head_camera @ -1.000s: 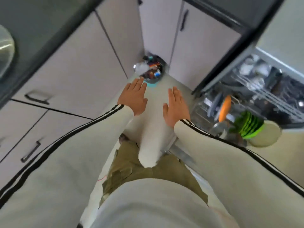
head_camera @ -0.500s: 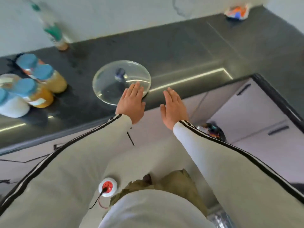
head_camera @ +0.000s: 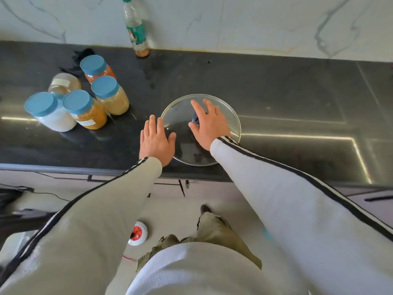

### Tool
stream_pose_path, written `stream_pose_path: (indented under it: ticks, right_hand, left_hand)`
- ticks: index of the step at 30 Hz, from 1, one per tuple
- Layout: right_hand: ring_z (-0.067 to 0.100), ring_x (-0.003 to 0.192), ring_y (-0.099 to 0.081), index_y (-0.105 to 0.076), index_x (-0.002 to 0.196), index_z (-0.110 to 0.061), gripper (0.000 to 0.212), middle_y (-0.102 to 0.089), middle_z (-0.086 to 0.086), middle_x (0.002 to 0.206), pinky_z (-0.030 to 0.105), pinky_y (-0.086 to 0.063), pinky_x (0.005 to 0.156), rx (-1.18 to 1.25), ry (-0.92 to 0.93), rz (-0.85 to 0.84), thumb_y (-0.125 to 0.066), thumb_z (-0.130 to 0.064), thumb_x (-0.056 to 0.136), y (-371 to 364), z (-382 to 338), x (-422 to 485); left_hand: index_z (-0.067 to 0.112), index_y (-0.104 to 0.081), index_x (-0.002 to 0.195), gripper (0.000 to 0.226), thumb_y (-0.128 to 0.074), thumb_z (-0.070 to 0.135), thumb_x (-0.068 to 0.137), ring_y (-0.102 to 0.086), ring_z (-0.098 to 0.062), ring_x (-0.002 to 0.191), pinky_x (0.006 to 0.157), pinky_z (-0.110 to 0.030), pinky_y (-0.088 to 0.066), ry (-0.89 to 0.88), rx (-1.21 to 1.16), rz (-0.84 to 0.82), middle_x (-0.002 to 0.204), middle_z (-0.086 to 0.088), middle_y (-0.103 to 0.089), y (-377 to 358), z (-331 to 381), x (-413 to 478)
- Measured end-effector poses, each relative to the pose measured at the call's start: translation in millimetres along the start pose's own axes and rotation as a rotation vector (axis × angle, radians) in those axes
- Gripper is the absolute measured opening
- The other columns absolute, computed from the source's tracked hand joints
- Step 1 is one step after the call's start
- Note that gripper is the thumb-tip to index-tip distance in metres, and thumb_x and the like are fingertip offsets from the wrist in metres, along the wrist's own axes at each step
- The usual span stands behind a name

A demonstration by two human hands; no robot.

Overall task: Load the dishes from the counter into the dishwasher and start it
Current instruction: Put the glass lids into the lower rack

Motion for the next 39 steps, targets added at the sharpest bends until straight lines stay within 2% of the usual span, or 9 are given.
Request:
stream_pose_path:
  ticks: [4,8,12,15,18,22,26,32,39]
  right_hand:
    - [0.027,0.127,-0.046,-0.039,0.146,-0.028,0.049,-0.049,0.006,0.14,0.039,-0.044,0.101,0.002,0.118,-0.063,-0.05,-0.038,0.099,-12,1,23]
    - [0.024,0.118,-0.049,-0.053,0.135,-0.025,0.037,-0.054,0.004,0.128,0.037,-0.048,0.094,0.014,0.188,-0.103,-0.051,-0.036,0.1,-20,3,33]
    - [0.023,0.103,-0.056,-0.054,0.122,-0.022,0.033,-0.056,0.006,0.117,0.034,-0.053,0.082,-0.045,0.15,-0.061,-0.055,-0.043,0.096,-18,6,30]
    - [0.021,0.089,-0.058,-0.051,0.106,-0.024,0.022,-0.053,0.005,0.106,0.034,-0.056,0.074,-0.022,0.106,-0.107,-0.055,-0.044,0.096,-16,11,30]
    - [0.021,0.09,-0.058,-0.051,0.108,-0.024,0.019,-0.051,0.006,0.108,0.033,-0.056,0.074,-0.004,0.081,-0.128,-0.055,-0.04,0.098,-12,17,25]
    - [0.022,0.094,-0.058,-0.052,0.123,-0.023,0.027,-0.053,0.008,0.111,0.032,-0.053,0.075,-0.025,0.014,-0.045,-0.052,-0.037,0.1,2,40,1]
    - [0.026,0.093,-0.055,-0.053,0.124,-0.022,0.029,-0.051,0.009,0.107,0.035,-0.049,0.07,-0.034,-0.118,0.054,-0.051,-0.036,0.099,28,65,-33]
    - [0.026,0.094,-0.053,-0.052,0.126,-0.021,0.03,-0.05,0.01,0.108,0.033,-0.042,0.068,-0.126,-0.46,0.186,-0.05,-0.035,0.099,76,101,-131]
    - [0.031,0.101,-0.053,-0.05,0.129,-0.019,0.034,-0.049,0.014,0.118,0.04,-0.047,0.077,-0.141,-0.926,0.277,-0.049,-0.034,0.099,110,117,-325]
  left_hand:
    - [0.013,-0.014,0.156,0.066,-0.031,0.05,0.103,-0.008,-0.03,0.153,0.124,-0.045,-0.013,0.043,-0.018,-0.024,0.166,-0.009,-0.007,-11,10,12]
    - [0.015,-0.014,0.156,0.066,-0.03,0.051,0.103,-0.009,-0.028,0.153,0.125,-0.044,-0.013,0.089,-0.036,-0.015,0.166,-0.008,-0.007,-14,17,21]
    - [0.016,-0.015,0.156,0.065,-0.029,0.052,0.103,-0.01,-0.028,0.153,0.124,-0.045,-0.014,0.115,-0.022,-0.008,0.166,-0.007,-0.009,-16,18,26]
    - [0.018,-0.016,0.156,0.064,-0.028,0.053,0.103,-0.01,-0.029,0.153,0.124,-0.046,-0.015,0.121,-0.01,-0.01,0.166,-0.007,-0.01,-14,22,27]
    - [0.018,-0.015,0.156,0.065,-0.028,0.053,0.103,-0.01,-0.028,0.153,0.124,-0.045,-0.014,0.081,-0.012,0.002,0.166,-0.006,-0.01,-10,31,29]
    - [0.016,-0.015,0.156,0.066,-0.027,0.053,0.103,-0.012,-0.028,0.152,0.124,-0.044,-0.014,-0.054,0.01,0.025,0.165,-0.006,-0.013,-4,47,32]
    - [0.013,-0.014,0.156,0.067,-0.026,0.052,0.103,-0.011,-0.028,0.152,0.124,-0.045,-0.014,-0.234,-0.001,-0.01,0.165,-0.008,-0.013,-3,75,29]
    - [0.01,-0.014,0.156,0.069,-0.028,0.051,0.103,-0.01,-0.028,0.152,0.124,-0.044,-0.011,-0.619,-0.053,-0.121,0.165,-0.01,-0.013,-20,151,-15]
    - [0.006,-0.017,0.155,0.071,-0.033,0.05,0.102,-0.013,-0.031,0.151,0.123,-0.045,-0.014,-1.054,-0.073,-0.288,0.164,-0.013,-0.016,-57,236,-148]
Point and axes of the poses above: each hand's wrist, its own x-axis towards the middle knuckle, its own y-axis out of the back of the hand, z = x × y, the point moved 6 cm from there along x, towards the middle knuckle
